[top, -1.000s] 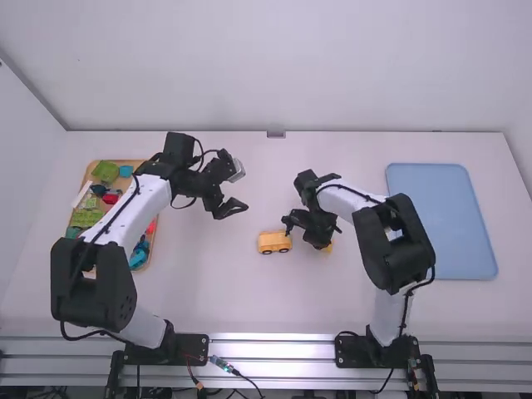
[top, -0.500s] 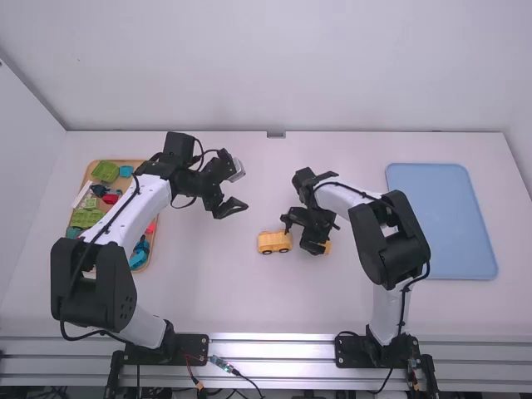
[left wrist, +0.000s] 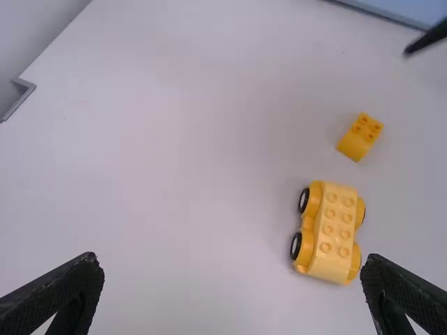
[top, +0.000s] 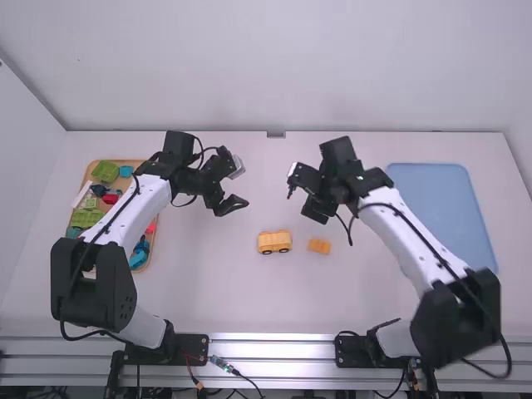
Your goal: Assemble lego blocks to make yellow taxi
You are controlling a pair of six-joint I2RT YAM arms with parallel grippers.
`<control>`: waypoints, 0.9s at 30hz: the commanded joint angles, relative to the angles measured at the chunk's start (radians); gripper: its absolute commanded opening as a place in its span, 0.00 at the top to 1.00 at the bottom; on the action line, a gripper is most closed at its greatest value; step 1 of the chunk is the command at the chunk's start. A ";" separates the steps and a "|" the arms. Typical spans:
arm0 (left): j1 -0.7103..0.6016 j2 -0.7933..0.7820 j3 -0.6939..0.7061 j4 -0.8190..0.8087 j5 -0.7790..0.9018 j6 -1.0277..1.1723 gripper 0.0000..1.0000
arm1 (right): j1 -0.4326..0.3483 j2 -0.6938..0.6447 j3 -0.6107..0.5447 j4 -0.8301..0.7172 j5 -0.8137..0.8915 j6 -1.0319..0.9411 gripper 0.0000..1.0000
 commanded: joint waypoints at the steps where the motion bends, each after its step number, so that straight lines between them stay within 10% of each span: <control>1: -0.003 -0.028 -0.011 -0.007 0.067 0.096 0.01 | -0.032 -0.078 -0.173 0.061 -0.150 -0.040 0.01; 12: -0.003 -0.006 -0.258 0.236 0.304 0.238 0.01 | -0.188 -0.192 -0.739 0.706 -0.485 -0.083 0.01; 27: -0.160 0.107 -0.541 0.972 0.321 -0.055 0.01 | -0.397 0.114 -0.754 0.758 -0.819 -0.360 0.01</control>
